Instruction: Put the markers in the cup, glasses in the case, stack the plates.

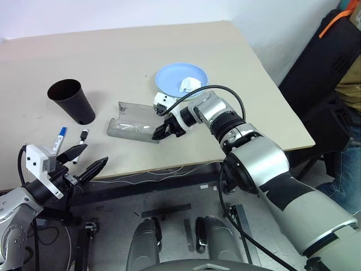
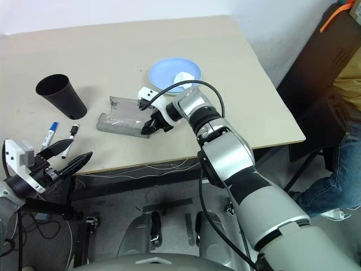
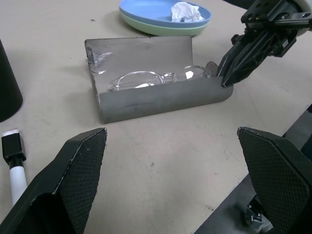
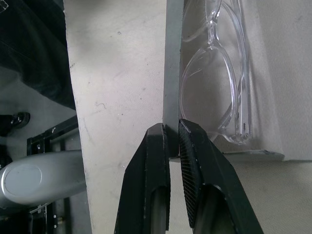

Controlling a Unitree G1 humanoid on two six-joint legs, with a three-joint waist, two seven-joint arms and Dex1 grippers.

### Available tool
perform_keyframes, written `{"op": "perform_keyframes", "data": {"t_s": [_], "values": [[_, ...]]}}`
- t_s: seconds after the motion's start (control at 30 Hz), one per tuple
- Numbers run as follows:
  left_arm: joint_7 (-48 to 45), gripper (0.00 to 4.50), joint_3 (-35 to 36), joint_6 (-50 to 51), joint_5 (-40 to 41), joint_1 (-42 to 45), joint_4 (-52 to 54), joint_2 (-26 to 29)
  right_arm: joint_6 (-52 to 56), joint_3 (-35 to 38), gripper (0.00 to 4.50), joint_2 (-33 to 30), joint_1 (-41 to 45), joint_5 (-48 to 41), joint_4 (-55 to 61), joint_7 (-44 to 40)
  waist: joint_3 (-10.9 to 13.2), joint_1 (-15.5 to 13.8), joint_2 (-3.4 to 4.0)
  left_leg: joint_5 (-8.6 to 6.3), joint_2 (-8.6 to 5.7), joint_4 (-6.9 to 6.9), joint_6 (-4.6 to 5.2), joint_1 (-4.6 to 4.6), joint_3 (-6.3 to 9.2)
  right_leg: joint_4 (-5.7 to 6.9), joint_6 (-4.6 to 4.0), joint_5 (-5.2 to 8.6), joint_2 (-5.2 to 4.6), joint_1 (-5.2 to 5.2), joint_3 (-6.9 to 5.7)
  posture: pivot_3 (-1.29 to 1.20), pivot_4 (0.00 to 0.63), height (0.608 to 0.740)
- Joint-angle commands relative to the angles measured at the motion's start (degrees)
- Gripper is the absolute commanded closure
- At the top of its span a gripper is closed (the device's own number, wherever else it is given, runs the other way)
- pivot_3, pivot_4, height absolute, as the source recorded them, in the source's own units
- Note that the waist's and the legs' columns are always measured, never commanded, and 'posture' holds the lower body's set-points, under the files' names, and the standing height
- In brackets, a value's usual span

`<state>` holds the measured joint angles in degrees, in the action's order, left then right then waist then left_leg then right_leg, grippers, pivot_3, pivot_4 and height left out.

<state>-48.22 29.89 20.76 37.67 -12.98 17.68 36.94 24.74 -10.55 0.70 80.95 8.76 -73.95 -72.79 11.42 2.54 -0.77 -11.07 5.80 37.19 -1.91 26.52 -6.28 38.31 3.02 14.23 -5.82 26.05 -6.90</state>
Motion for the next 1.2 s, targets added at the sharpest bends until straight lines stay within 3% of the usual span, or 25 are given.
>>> {"op": "perform_keyframes", "data": {"t_s": [0.03, 0.13, 0.47, 0.7, 1.2], "values": [[0.2, 0.0, 0.0, -0.6, 0.2, 0.2, 1.4, 0.1, -0.7, -0.6, 4.03, 0.6, 0.4, 0.1, 1.2, -1.2, 0.0, 0.0, 0.0, 0.0, 0.0, 0.0, 0.0, 0.0, 0.0, 0.0, 0.0, 0.0, 0.0, 0.0, 0.0, 0.0, 0.15, 0.706], [0.3, 0.0, 0.1, -0.7, 0.2, 0.2, 1.4, -0.1, -0.7, -0.7, 4.48, 0.6, 0.5, 0.0, 1.2, -1.6, 0.0, 0.0, 0.0, 0.0, 0.0, 0.0, 0.0, 0.0, 0.0, 0.0, 0.0, 0.0, 0.0, 0.0, 0.0, 0.0, 0.15, 0.706], [0.3, 0.0, 0.5, -1.0, 0.1, -0.6, 1.6, -0.4, 0.5, -1.2, 4.48, 0.0, 1.0, 0.2, 0.7, -2.9, 0.0, 0.0, 0.0, 0.0, 0.0, 0.01, -0.01, 0.0, 0.0, 0.01, 0.0, 0.0, 0.0, 0.0, 0.0, 0.0, 0.15, 0.706], [0.0, 0.0, 0.5, -1.0, 0.2, -0.6, 1.4, -0.5, 1.6, -2.5, 4.48, -1.4, 1.5, 0.2, 1.4, -10.5, 0.0, 0.0, 0.0, 0.0, 0.0, 0.0, 0.0, 0.01, 0.0, 0.0, 0.0, 0.0, 0.0, 0.0, 0.0, 0.0, 0.15, 0.706], [-0.4, 0.0, 0.0, -1.1, -0.1, -0.6, 1.1, -0.7, 1.7, -5.1, 4.48, -3.8, -0.5, 2.1, 1.4, -16.3, 0.0, 0.0, 0.0, 0.0, 0.0, 0.01, 0.0, 0.0, 0.0, 0.01, 0.0, 0.0, 0.0, 0.0, 0.0, 0.0, 0.15, 0.706]]}}
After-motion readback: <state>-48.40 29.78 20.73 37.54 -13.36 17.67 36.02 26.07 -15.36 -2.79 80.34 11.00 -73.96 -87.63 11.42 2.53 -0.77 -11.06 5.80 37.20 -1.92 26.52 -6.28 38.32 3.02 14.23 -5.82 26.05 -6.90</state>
